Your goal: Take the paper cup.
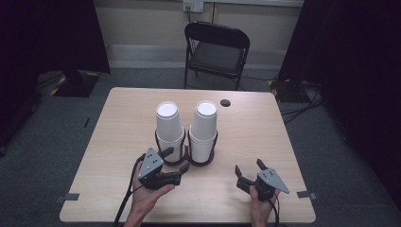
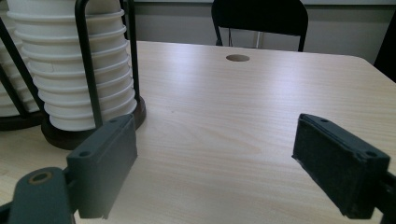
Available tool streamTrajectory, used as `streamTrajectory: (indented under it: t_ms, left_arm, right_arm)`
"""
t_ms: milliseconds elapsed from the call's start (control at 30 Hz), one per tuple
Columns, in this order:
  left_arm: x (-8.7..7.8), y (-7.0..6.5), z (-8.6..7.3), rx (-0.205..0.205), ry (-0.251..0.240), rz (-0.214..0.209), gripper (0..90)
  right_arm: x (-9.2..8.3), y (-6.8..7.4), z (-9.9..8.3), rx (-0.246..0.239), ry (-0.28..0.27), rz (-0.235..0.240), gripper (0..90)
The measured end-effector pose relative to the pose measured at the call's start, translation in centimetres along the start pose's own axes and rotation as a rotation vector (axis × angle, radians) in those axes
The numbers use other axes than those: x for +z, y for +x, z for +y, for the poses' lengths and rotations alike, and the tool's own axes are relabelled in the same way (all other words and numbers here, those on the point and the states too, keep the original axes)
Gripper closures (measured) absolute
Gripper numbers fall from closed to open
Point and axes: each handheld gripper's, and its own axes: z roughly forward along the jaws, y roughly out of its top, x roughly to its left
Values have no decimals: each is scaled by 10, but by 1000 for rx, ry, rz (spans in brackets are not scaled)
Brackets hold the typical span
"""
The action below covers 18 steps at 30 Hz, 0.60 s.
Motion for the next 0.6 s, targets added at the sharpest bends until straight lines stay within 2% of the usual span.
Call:
streamTrajectory:
  t_ms: [233, 267, 367, 433, 600]
  left_arm:
    - [6, 0, 15, 17, -2, -21, 223]
    - [7, 0, 18, 26, -2, -42, 182]
    - [9, 0, 21, 39, 1, -43, 176]
    - [12, -1, 27, 47, 11, -23, 179]
    - [16, -1, 39, 43, -2, -42, 178]
  right_arm:
    - [0, 0, 0, 2, 0, -3, 130]
    - [0, -1, 0, 5, 0, 1, 130]
    - [0, 0, 0, 3, 0, 1, 130]
    - [0, 0, 0, 1, -2, 3, 130]
    - [0, 0, 0, 2, -2, 6, 130]
